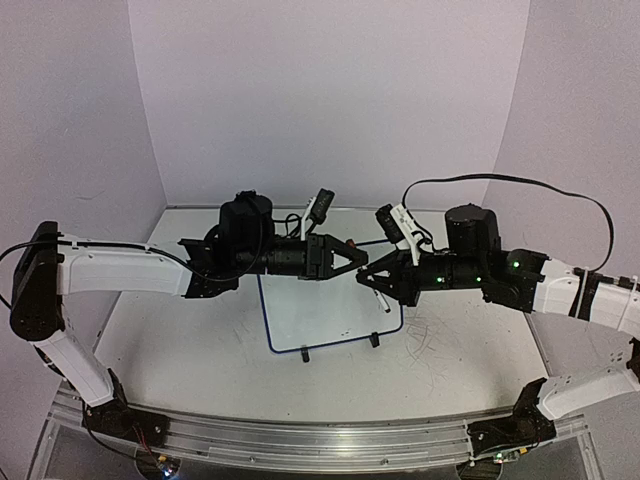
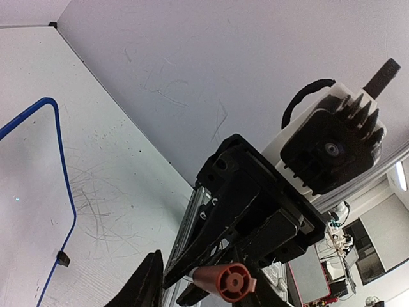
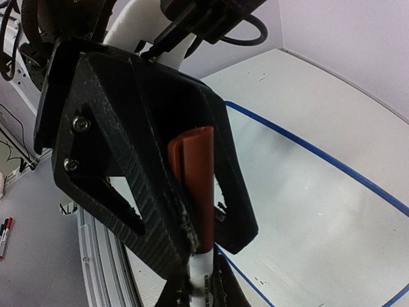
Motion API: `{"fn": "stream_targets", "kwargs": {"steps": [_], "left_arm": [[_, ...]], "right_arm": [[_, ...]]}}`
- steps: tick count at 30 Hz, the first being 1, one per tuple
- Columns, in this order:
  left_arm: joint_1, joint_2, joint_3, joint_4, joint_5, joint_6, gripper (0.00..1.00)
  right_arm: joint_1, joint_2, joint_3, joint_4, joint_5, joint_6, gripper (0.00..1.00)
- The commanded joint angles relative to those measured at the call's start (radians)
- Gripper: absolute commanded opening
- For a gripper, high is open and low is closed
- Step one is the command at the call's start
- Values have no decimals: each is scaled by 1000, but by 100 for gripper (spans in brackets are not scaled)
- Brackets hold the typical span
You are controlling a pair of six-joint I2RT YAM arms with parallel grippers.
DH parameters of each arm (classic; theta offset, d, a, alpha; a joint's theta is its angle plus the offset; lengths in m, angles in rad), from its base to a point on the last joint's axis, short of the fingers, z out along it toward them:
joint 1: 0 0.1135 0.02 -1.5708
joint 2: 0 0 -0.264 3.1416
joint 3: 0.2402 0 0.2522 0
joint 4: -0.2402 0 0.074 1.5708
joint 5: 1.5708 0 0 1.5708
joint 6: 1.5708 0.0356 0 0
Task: Write a sentence on the whiteboard
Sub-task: Pass from the right arm to the left
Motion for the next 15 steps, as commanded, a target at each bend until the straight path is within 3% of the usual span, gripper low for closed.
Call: {"fn": "stream_targets", "kwargs": {"steps": [1,4,9,15], "left_arm": [[-2,-8,38,17,-21,-3,30],[-2,-15,34,17,-40,-3,27],[-2,-19,40,17,-50,-1,35],[-2,-27,32,17,-73,-4,20]], "right_arm": [[6,-9,0,19,-5,-21,0],[6,-8,0,19,-13,-21,0],[6,-8,0,19,-13,-19,0],[6,-3,0,-6,-17,-21,0]]}}
